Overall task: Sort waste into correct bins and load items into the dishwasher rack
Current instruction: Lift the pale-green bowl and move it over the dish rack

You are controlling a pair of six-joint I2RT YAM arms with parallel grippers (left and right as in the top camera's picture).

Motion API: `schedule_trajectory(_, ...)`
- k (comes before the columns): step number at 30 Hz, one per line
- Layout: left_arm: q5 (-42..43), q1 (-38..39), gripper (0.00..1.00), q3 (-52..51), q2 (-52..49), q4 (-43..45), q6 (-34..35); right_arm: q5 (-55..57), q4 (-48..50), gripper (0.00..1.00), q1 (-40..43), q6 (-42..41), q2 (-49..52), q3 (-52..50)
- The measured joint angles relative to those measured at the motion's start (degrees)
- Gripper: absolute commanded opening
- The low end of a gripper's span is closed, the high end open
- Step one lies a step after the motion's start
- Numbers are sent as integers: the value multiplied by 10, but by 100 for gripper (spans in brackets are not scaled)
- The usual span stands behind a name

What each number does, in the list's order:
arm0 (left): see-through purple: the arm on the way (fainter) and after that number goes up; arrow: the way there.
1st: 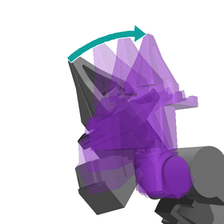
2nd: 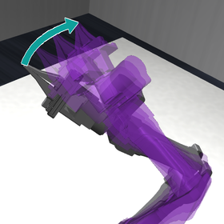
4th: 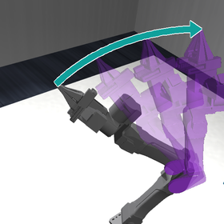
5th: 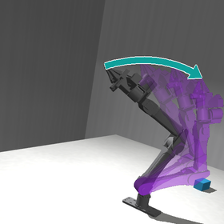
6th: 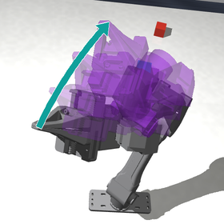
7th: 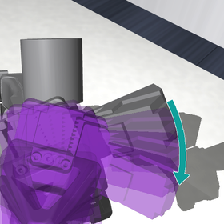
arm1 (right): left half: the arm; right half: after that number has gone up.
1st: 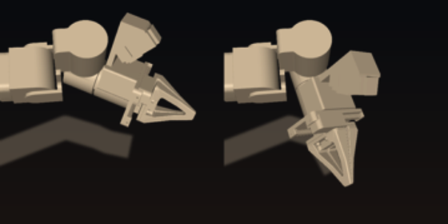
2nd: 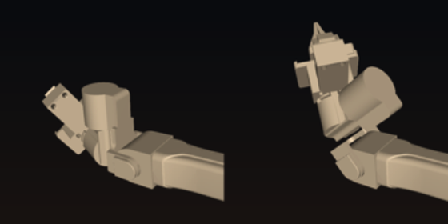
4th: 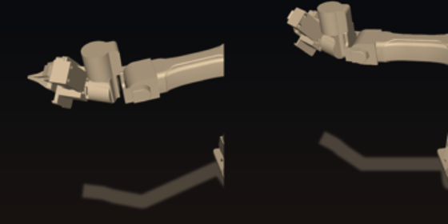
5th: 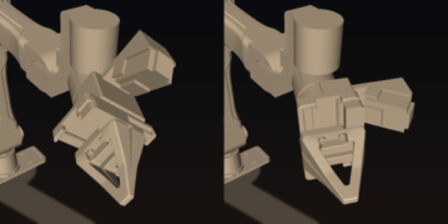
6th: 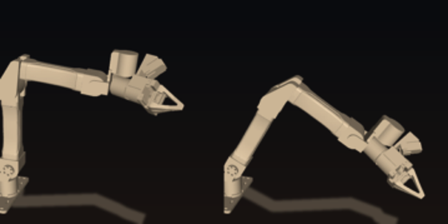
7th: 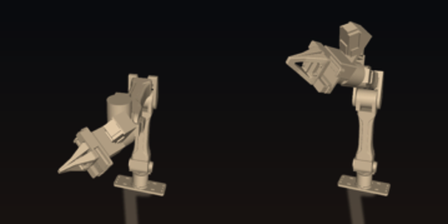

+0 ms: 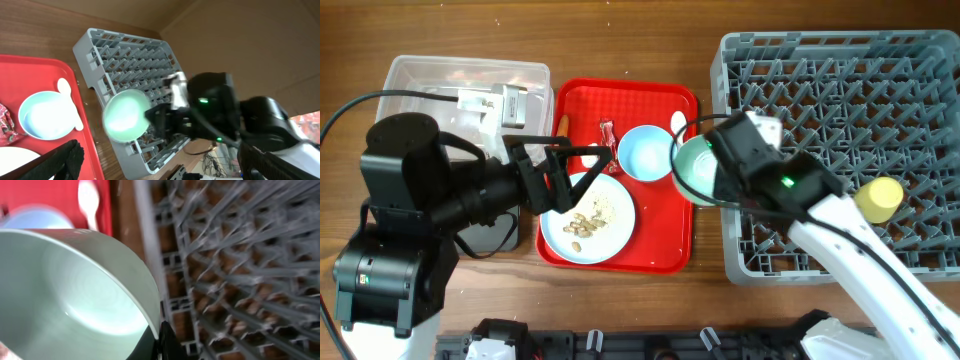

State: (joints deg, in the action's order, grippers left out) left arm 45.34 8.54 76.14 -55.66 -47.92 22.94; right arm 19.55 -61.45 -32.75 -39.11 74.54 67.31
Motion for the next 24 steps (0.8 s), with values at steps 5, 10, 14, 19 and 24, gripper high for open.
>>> schedule_trajectory(5, 0, 0, 100, 0, 0, 0, 0, 45, 0, 4, 0, -14, -74, 0)
schedule_trajectory(10, 0, 0, 100, 0, 0, 0, 0, 56, -12, 5, 0, -19, -90, 0)
schedule_trajectory(14, 0, 0, 100, 0, 0, 0, 0, 58, -41, 4, 0, -19, -90, 0)
schedule_trajectory(19, 0, 0, 100, 0, 0, 0, 0, 90, -53, 4, 1, -19, -90, 0)
schedule_trajectory(24, 0, 0, 100, 0, 0, 0, 0, 205, -61, 4, 31, -19, -90, 0)
